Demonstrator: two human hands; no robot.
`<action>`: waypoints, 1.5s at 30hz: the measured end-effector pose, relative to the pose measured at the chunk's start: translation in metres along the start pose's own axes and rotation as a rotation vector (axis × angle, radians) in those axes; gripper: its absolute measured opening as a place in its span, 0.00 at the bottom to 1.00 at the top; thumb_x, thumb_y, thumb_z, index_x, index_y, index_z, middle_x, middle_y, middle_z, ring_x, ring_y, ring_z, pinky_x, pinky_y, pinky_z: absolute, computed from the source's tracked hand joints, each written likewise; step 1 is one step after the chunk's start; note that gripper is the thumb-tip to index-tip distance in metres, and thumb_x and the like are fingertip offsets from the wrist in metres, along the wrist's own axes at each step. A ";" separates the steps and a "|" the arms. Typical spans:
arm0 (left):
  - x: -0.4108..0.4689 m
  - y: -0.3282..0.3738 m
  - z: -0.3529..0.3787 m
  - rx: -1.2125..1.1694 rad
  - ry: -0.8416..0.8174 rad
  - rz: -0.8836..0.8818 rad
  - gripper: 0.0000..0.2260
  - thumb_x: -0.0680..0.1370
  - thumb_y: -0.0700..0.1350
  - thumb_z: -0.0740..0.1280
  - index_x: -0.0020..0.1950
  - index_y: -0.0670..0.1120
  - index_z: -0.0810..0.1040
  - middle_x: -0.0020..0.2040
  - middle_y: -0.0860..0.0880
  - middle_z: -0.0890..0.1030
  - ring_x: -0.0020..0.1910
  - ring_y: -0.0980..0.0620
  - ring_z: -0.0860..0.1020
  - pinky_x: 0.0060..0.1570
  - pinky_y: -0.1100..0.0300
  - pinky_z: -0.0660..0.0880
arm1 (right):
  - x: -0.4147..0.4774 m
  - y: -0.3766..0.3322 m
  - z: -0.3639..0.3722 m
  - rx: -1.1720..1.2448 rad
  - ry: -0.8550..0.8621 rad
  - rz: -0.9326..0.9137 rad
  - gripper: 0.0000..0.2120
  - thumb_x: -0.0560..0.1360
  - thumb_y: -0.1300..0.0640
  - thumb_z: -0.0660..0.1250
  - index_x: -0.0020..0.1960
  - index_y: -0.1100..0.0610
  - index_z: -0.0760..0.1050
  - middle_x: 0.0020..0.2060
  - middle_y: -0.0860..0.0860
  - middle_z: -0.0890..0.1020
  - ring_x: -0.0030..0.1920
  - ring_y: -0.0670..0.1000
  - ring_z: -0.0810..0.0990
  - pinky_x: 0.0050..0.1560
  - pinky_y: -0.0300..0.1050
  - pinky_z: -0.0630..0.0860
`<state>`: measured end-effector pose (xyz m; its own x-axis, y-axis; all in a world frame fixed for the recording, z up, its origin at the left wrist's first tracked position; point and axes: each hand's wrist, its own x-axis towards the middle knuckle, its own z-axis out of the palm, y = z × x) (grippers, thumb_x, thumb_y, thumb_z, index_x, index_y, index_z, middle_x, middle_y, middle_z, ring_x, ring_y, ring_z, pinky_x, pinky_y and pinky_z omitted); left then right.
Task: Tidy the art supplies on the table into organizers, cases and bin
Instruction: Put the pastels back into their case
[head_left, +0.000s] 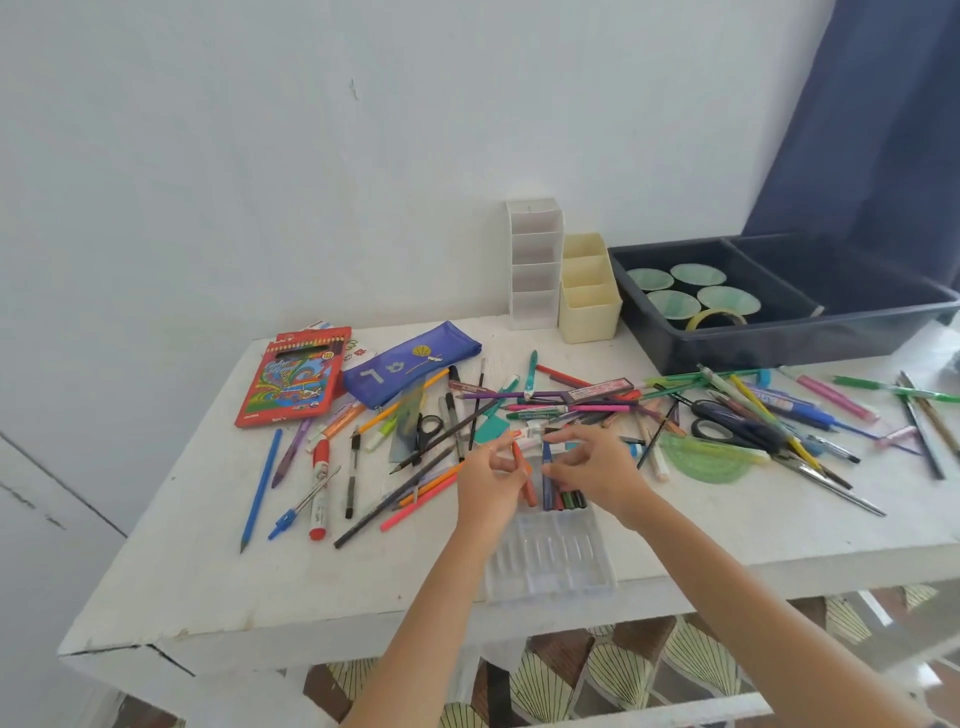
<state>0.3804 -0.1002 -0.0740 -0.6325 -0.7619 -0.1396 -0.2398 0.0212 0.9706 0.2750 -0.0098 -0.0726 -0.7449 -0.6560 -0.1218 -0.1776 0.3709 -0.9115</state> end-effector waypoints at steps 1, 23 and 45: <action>-0.001 -0.002 0.002 0.010 -0.003 -0.011 0.18 0.75 0.32 0.66 0.63 0.44 0.74 0.39 0.47 0.78 0.26 0.60 0.79 0.28 0.66 0.77 | -0.002 0.002 0.000 -0.038 -0.002 -0.018 0.16 0.69 0.63 0.74 0.55 0.55 0.78 0.36 0.54 0.84 0.39 0.52 0.84 0.48 0.48 0.81; 0.008 -0.024 0.013 0.478 -0.043 0.139 0.20 0.74 0.42 0.70 0.66 0.45 0.74 0.53 0.36 0.75 0.54 0.39 0.76 0.55 0.50 0.74 | -0.014 0.038 0.008 -0.667 -0.041 -0.435 0.19 0.78 0.55 0.63 0.69 0.54 0.70 0.58 0.51 0.69 0.56 0.51 0.64 0.59 0.40 0.61; -0.015 -0.048 0.013 0.935 0.125 0.487 0.20 0.80 0.44 0.60 0.73 0.51 0.65 0.62 0.43 0.72 0.59 0.44 0.69 0.56 0.53 0.70 | -0.023 0.049 0.017 -0.832 -0.042 -0.402 0.39 0.70 0.42 0.27 0.76 0.51 0.56 0.75 0.45 0.56 0.76 0.45 0.47 0.74 0.43 0.46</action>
<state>0.3918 -0.0810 -0.1211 -0.7455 -0.5971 0.2961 -0.4857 0.7910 0.3720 0.2945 0.0127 -0.1215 -0.5063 -0.8548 0.1140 -0.8344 0.4523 -0.3149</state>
